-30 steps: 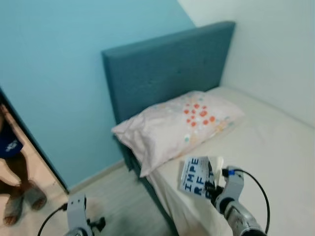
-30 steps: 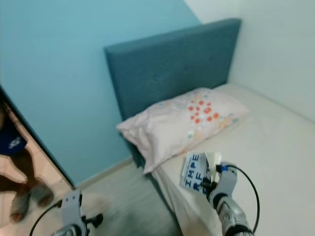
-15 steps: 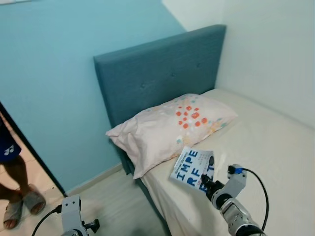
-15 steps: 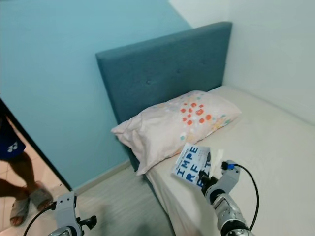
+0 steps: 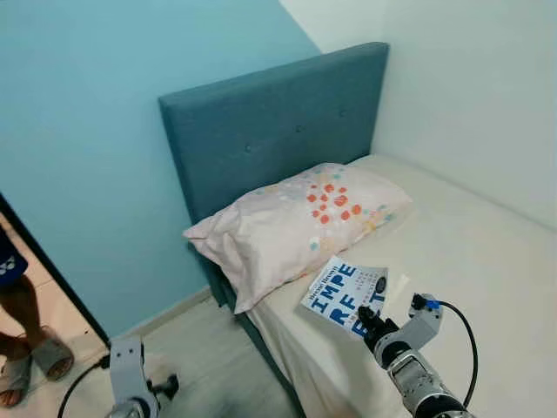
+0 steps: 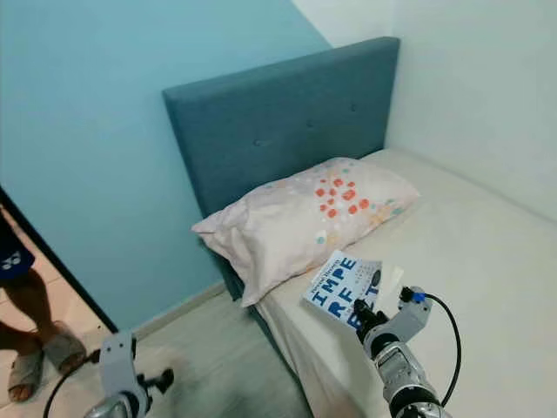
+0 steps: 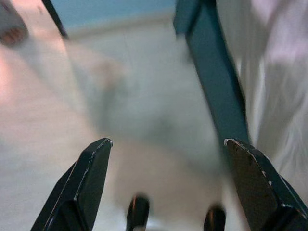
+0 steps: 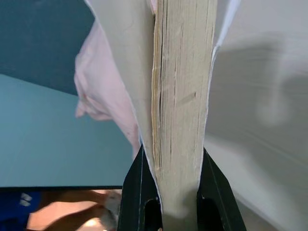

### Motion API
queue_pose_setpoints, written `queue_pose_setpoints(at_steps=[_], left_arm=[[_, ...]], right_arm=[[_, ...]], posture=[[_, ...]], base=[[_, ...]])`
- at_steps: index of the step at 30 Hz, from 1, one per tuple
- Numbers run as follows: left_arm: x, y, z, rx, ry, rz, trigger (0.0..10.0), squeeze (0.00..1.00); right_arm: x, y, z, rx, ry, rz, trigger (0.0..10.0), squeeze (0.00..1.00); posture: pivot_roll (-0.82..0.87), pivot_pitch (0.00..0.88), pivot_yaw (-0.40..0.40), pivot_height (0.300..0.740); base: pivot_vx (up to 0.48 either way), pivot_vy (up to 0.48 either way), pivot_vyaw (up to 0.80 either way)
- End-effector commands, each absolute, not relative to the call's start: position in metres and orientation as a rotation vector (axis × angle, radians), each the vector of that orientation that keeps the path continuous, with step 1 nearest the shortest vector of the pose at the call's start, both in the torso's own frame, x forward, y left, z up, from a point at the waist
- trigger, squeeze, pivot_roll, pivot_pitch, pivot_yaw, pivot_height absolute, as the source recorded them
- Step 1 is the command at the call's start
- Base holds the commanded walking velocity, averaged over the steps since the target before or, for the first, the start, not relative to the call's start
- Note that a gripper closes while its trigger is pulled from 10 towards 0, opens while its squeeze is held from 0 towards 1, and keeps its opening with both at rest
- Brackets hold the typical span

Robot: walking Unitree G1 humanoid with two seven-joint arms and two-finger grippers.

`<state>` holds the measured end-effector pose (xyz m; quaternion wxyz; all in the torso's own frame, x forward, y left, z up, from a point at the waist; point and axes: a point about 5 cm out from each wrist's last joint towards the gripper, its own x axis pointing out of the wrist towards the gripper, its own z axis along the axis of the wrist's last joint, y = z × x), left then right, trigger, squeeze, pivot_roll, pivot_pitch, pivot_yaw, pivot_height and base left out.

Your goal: Clean up the room

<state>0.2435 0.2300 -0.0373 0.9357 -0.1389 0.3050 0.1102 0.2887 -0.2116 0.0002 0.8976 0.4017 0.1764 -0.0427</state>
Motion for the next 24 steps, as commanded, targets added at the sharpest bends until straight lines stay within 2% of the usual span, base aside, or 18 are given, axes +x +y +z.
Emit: queue_pose_setpoints(at_steps=[1, 12, 13, 19, 22, 24], left_arm=[[0.252, 0.241, -0.026, -0.298, 0.555, 0.256, 10.0, 0.0], [0.267, 0.244, -0.012, -0.367, 0.457, 0.257, 10.0, 0.0], [0.268, 0.245, -0.01, -0.376, 0.437, 0.25, 10.0, 0.0], [0.27, 0.252, -0.004, -0.396, 0.378, 0.229, 10.0, 0.0], [0.269, 0.253, -0.003, -0.398, 0.369, 0.225, 10.0, 0.0], [0.27, 0.257, 0.0, -0.397, 0.343, 0.211, 10.0, 0.0]], right_arm=[[0.296, -0.21, 0.007, 0.871, 0.328, -0.065, 10.0, 0.0], [0.302, -0.217, 0.016, 0.898, 0.288, -0.081, 10.0, 0.0], [0.304, -0.22, 0.019, 0.907, 0.276, -0.087, 10.0, 0.0], [0.31, -0.225, 0.027, 0.93, 0.235, -0.088, 10.0, 0.0], [0.311, -0.226, 0.029, 0.938, 0.224, -0.083, 10.0, 0.0], [0.315, -0.225, 0.034, 0.95, 0.202, -0.073, 10.0, 0.0]], posture=[[-0.1, 0.024, 0.055, 0.695], [-0.08, 0.072, 0.066, 0.655], [-0.06, 0.121, 0.073, 0.65], [-0.02, 0.174, 0.084, 0.63], [-0.02, 0.174, 0.084, 0.62], [0.01, 0.214, 0.098, 0.61]], base=[[0.0, 0.0, 0.0], [0.0, 0.0, 0.0], [0.0, 0.0, 0.0], [0.0, 0.0, 0.0], [0.0, 0.0, 0.0], [0.0, 0.0, 0.0]])
